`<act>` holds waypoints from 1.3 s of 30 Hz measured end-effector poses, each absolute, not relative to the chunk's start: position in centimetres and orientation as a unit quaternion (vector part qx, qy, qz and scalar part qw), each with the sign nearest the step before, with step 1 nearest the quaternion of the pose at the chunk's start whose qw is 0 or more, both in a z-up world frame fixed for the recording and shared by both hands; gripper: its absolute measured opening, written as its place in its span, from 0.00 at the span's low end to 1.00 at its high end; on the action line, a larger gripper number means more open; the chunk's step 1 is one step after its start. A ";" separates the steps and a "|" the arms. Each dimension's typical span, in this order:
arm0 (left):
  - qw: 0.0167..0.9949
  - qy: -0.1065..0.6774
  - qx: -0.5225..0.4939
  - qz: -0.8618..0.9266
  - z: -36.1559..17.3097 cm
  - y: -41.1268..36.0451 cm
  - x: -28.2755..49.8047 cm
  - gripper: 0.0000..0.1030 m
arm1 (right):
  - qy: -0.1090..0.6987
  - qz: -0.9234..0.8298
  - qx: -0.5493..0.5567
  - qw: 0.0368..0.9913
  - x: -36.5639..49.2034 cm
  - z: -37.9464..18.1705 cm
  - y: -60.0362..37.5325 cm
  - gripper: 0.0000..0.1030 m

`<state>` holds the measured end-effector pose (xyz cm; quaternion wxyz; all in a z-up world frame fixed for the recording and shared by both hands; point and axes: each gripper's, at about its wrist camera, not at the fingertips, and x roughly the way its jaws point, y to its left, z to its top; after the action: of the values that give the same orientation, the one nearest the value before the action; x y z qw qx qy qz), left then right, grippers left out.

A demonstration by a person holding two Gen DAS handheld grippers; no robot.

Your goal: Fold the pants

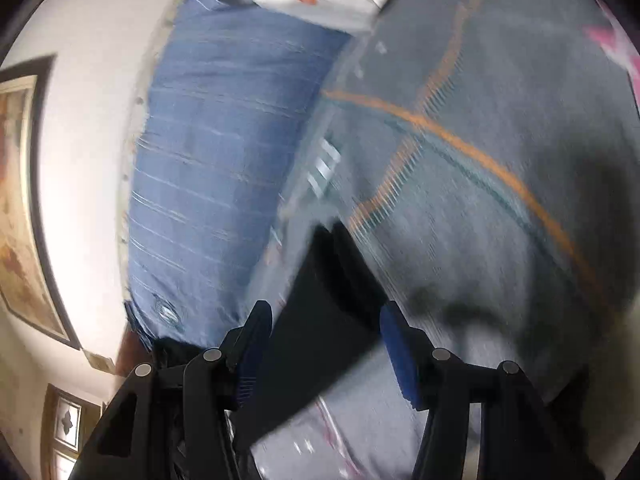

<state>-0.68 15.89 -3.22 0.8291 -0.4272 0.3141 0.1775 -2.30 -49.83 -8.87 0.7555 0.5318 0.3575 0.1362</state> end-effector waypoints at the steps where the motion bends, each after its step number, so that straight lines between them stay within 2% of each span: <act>1: 0.829 0.314 -0.427 0.177 -3.2 15.9 -0.8 0.99 | 0.367 0.145 0.524 0.755 -2.0 -9.0 -49.4 0.53; 4: 0.831 0.317 -0.421 0.179 -3.2 15.7 -0.8 0.99 | 0.405 0.131 0.508 0.749 -1.5 -10.1 -48.6 0.53; 11: 0.833 0.319 -0.415 0.181 -3.1 15.5 -0.3 0.99 | 0.363 0.147 0.591 0.705 -0.9 -11.7 -49.1 0.53; 18: 0.833 0.320 -0.413 0.181 -3.1 15.4 -0.2 0.99 | 0.348 0.128 0.583 0.723 -0.7 -11.2 -49.0 0.51; 23: 0.833 0.315 -0.420 0.177 -3.1 15.6 -0.3 0.99 | 0.356 0.106 0.573 0.731 -0.7 -11.1 -48.9 0.38; 28: 0.824 0.301 -0.441 0.190 -2.4 16.2 -1.8 0.99 | 0.355 0.099 0.575 0.730 -0.8 -11.1 -48.8 0.35; 35: 0.891 0.209 -0.337 0.223 3.7 13.3 -5.0 0.99 | 0.353 0.097 0.580 0.727 -1.0 -11.2 -48.9 0.35; 39: 0.925 0.217 -0.290 0.114 5.8 11.0 -1.5 0.99 | 0.357 0.099 0.570 0.733 -1.0 -10.8 -48.5 0.35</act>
<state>-1.47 11.05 5.79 0.9251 -0.2900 0.2171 0.1140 -0.98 -48.48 -10.75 0.7335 0.5700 0.3567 0.0993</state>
